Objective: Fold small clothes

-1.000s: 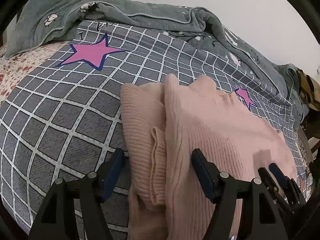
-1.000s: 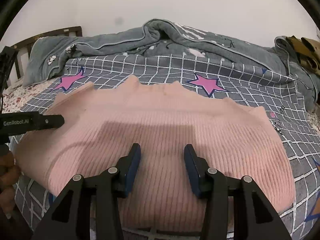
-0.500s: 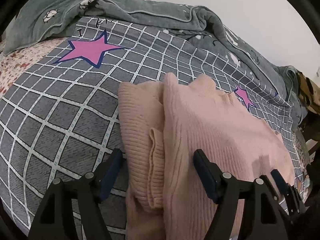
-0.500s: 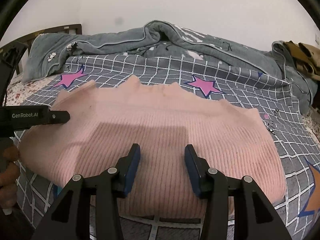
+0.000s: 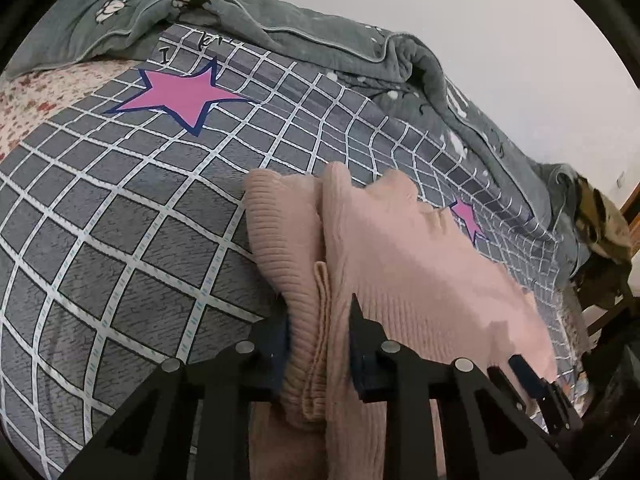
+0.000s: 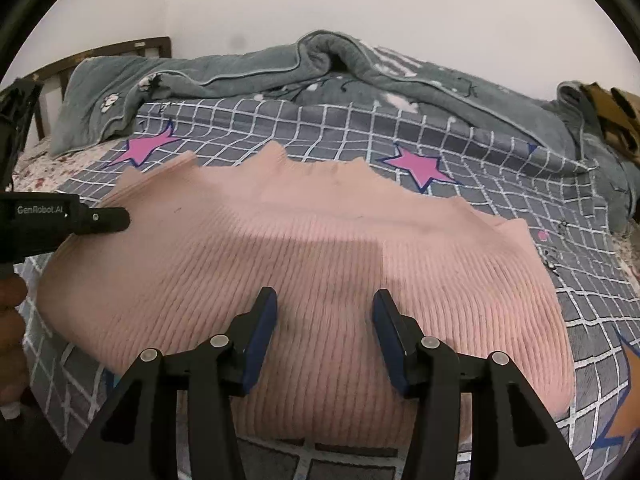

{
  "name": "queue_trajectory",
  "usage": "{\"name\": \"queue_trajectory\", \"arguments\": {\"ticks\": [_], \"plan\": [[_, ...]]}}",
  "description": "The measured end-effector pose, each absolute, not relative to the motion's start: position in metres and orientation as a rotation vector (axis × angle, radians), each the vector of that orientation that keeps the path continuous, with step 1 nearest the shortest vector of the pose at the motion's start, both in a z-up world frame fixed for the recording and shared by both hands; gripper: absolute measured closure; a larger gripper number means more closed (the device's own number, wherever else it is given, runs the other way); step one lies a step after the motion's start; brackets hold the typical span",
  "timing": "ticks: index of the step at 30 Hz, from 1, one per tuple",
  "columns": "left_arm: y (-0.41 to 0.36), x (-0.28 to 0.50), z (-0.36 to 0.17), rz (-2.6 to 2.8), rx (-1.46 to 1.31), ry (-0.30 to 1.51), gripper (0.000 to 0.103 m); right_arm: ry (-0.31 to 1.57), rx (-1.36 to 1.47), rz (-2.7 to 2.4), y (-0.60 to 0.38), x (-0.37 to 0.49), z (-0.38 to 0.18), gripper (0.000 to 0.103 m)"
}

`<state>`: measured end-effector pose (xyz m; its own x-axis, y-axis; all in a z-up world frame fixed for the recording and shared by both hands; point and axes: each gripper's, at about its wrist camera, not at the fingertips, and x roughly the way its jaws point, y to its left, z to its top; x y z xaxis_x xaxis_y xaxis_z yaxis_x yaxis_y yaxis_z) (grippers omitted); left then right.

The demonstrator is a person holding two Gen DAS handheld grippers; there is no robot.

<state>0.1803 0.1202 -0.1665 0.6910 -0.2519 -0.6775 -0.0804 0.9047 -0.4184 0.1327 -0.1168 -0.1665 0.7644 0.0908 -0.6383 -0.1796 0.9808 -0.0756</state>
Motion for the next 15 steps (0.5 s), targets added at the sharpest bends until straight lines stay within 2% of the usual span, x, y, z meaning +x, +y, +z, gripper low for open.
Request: {"name": "queue_trajectory", "arguments": {"ticks": [7,15], "plan": [[0.113,0.179,-0.161,-0.036,-0.443,0.822,0.08,0.681,-0.075,0.278,-0.14,0.119,-0.15,0.053],[0.087,0.182,-0.112,0.023,-0.4,0.84,0.081,0.59,-0.029,0.258,-0.188,0.108,-0.123,0.053]]}}
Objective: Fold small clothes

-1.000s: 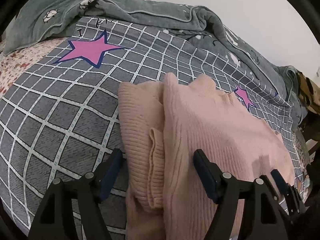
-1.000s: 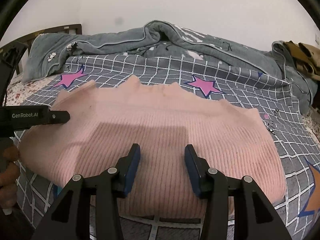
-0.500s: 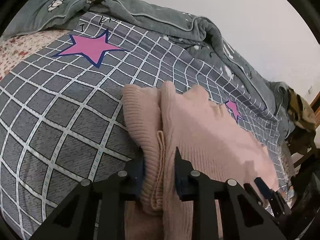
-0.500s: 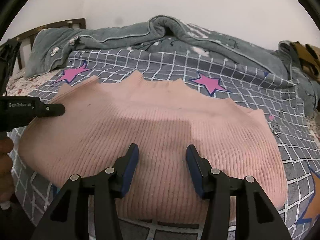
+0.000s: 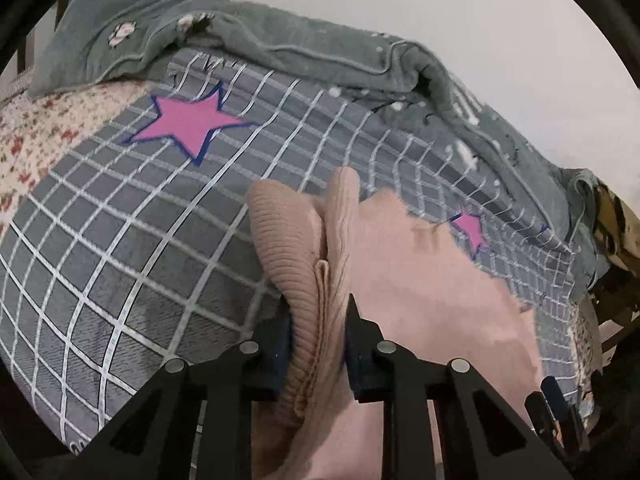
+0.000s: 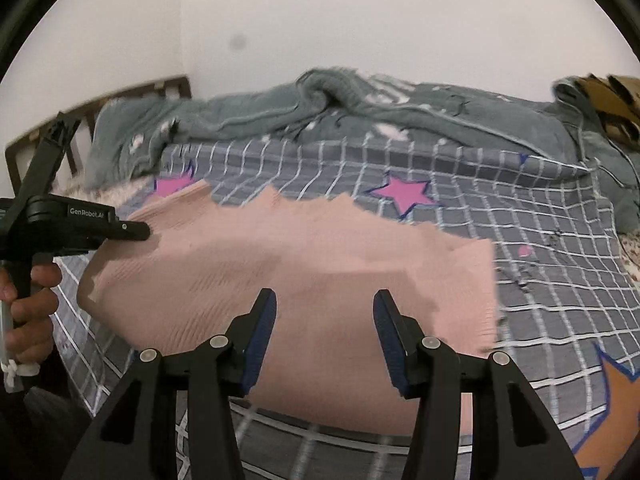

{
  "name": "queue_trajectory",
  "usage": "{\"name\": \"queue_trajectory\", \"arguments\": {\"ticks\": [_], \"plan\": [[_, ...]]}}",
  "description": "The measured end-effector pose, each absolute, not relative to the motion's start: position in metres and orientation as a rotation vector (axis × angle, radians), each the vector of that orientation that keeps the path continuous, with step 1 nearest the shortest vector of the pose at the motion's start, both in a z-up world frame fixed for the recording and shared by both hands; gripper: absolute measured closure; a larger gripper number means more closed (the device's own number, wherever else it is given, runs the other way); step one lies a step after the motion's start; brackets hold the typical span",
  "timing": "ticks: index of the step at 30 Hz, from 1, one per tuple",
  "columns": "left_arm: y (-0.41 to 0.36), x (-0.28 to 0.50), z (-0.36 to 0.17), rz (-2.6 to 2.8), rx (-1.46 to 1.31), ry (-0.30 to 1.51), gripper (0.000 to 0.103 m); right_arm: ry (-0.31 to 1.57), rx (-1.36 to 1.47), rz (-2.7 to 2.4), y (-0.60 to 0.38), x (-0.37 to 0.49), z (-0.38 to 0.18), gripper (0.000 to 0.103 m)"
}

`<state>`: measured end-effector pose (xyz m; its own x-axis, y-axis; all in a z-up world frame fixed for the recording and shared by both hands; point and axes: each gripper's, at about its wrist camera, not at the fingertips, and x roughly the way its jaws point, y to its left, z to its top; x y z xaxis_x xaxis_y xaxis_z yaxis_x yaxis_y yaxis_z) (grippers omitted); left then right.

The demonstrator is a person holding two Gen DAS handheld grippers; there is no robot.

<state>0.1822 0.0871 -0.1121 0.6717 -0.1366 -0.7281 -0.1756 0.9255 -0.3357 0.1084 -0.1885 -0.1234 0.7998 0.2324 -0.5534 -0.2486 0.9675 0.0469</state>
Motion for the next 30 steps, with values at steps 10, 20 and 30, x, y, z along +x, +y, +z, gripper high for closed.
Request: {"name": "queue_trajectory", "arguments": {"ticks": [10,20,30], "plan": [[-0.007,0.185,-0.053,0.037,-0.301,0.874,0.082,0.52,0.198,0.126,-0.306,0.101,-0.096,0.053],[-0.162,0.187,-0.072,-0.071,-0.148,0.933,0.099,0.538,0.361,0.047,-0.397,0.093,-0.098,0.053],[-0.216,0.174,-0.089,-0.239,-0.045,0.883,0.101,0.534,0.357,0.084,-0.397,0.087,-0.099,0.053]]}}
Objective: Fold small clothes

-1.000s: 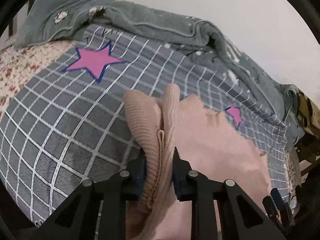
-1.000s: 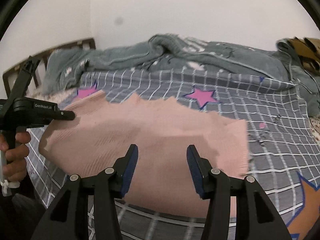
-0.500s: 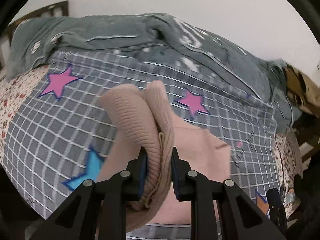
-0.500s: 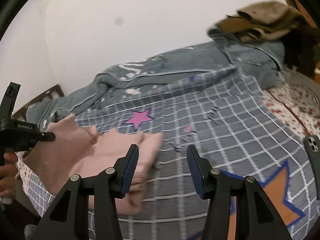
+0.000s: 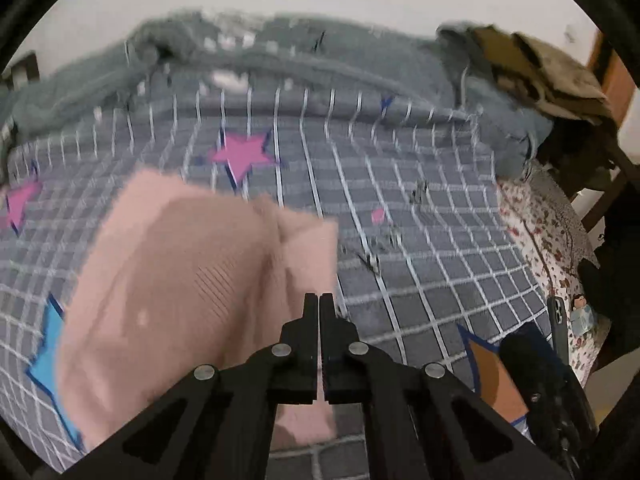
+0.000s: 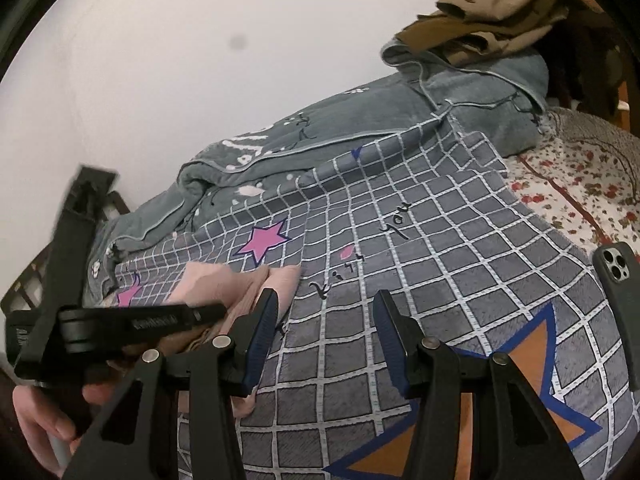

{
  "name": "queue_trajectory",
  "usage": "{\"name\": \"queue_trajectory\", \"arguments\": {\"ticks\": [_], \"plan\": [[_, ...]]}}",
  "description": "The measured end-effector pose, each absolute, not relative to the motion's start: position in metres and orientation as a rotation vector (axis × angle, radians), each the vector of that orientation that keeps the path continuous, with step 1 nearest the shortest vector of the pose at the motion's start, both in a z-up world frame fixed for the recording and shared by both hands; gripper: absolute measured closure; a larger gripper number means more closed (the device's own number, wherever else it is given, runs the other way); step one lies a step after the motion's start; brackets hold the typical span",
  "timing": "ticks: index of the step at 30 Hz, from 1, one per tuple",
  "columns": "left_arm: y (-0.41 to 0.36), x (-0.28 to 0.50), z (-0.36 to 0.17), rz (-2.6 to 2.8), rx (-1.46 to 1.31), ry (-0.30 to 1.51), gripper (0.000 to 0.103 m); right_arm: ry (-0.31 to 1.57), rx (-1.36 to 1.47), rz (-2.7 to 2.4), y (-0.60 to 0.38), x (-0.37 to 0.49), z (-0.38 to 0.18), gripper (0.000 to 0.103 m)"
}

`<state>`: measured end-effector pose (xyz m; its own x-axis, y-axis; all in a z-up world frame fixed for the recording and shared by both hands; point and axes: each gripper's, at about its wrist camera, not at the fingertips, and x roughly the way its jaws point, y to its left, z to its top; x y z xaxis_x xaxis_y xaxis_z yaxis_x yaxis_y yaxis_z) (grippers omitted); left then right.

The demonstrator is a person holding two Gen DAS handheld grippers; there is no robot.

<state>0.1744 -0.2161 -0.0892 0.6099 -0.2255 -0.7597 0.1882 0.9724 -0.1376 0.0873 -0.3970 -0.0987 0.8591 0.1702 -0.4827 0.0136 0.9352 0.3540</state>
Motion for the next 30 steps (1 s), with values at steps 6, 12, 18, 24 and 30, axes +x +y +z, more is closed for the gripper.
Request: {"name": "queue_trajectory", "arguments": {"ticks": [6,12,18,24,30], "plan": [[-0.155,0.186,-0.06,-0.168,-0.096,0.818,0.094,0.576,0.35,0.165,-0.372,0.097,-0.103,0.053],[-0.063,0.194,-0.07,-0.08,-0.174,0.798,0.055,0.637,0.346,0.312,-0.327,0.109,-0.108,0.053],[0.005,0.202,-0.108,-0.053,-0.2,0.814,0.048,0.671,0.374,0.387,-0.291,0.123,-0.11,0.047],[0.037,0.208,-0.147,-0.104,-0.218,0.8,0.046,0.739,0.461,0.396,-0.27,0.15,-0.122,0.047],[0.047,0.211,-0.17,-0.157,-0.223,0.835,0.043,0.859,0.393,0.291,-0.253,0.172,-0.142,0.047]]}}
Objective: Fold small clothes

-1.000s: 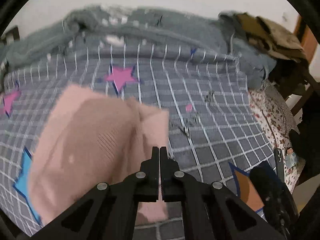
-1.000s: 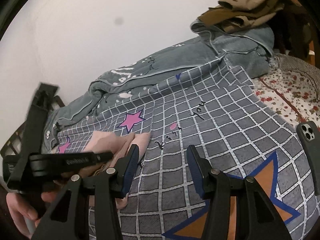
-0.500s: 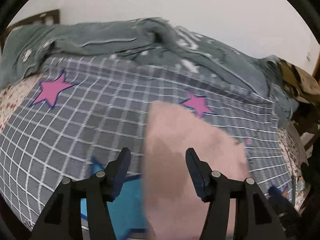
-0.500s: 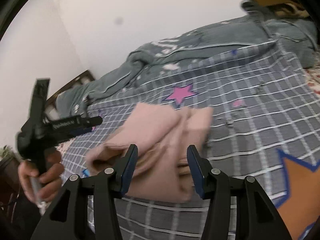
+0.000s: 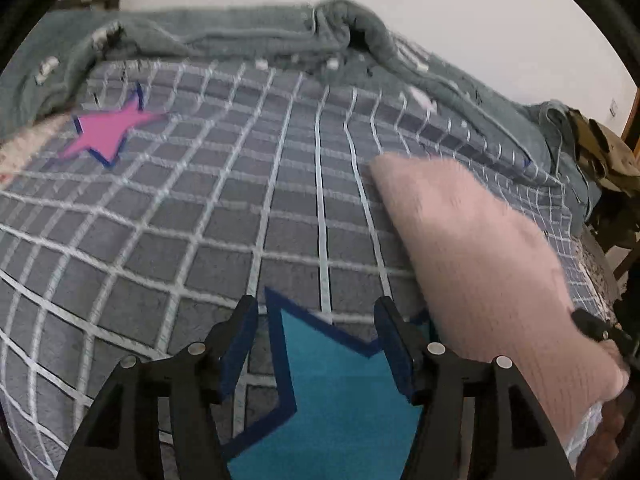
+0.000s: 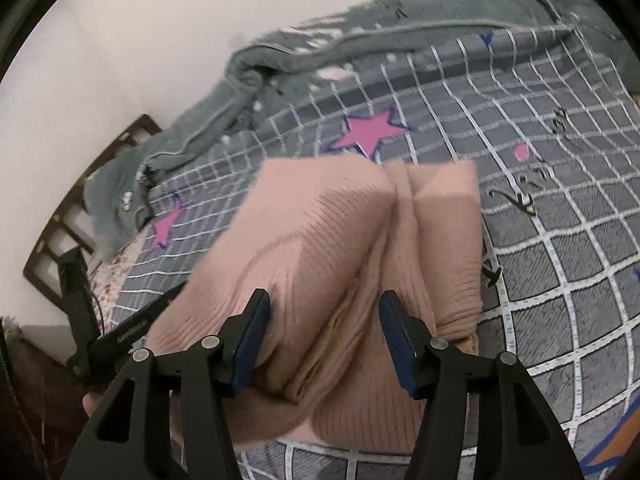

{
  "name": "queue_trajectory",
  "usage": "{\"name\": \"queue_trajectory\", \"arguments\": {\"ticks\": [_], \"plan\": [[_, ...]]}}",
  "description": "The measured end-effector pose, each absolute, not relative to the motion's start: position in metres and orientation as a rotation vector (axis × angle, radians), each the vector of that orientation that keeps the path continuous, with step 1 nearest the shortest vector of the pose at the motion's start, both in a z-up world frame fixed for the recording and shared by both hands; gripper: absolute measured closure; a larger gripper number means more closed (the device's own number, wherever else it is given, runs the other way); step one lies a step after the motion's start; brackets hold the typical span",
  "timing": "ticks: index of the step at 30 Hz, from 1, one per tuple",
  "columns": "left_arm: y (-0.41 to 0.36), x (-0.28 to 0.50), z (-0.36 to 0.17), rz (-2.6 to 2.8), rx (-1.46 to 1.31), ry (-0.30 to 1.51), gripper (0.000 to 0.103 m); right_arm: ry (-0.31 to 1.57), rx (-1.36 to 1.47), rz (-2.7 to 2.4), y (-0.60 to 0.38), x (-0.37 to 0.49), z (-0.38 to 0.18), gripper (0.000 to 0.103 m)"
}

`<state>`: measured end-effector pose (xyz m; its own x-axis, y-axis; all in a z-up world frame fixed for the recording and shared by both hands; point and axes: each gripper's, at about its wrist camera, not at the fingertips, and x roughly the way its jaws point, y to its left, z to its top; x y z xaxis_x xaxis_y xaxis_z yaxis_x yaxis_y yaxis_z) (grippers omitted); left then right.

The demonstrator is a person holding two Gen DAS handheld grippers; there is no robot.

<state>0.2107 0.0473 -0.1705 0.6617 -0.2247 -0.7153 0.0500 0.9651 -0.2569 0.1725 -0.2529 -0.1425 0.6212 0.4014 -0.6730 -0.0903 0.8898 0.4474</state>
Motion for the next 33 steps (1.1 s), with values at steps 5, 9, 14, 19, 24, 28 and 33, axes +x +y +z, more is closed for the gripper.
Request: {"name": "queue_trajectory", "arguments": {"ticks": [5,9,14,19,24,28,33], "plan": [[0.047,0.202,-0.168,-0.186,-0.194,0.812,0.042,0.87,0.424,0.299,-0.25,0.181,-0.15,0.048],[0.051,0.197,-0.167,-0.2,-0.231,0.804,0.042,0.825,0.441,0.35,-0.251,0.182,-0.147,0.082],[0.063,0.195,-0.164,-0.277,-0.369,0.792,0.042,0.643,0.465,0.359,-0.275,0.162,-0.117,0.087],[0.053,0.194,-0.165,-0.338,-0.369,0.803,0.04,0.709,0.491,0.252,-0.303,0.17,-0.135,0.086],[0.035,0.192,-0.165,-0.393,-0.349,0.817,0.04,0.737,0.46,0.209,-0.305,0.166,-0.143,0.07],[0.022,0.18,-0.157,-0.436,-0.284,0.784,0.034,0.646,0.316,0.191,-0.292,0.138,-0.108,0.058],[0.009,0.158,-0.145,-0.535,-0.248,0.761,0.031,0.612,0.194,0.236,-0.278,0.093,-0.099,0.053]]}}
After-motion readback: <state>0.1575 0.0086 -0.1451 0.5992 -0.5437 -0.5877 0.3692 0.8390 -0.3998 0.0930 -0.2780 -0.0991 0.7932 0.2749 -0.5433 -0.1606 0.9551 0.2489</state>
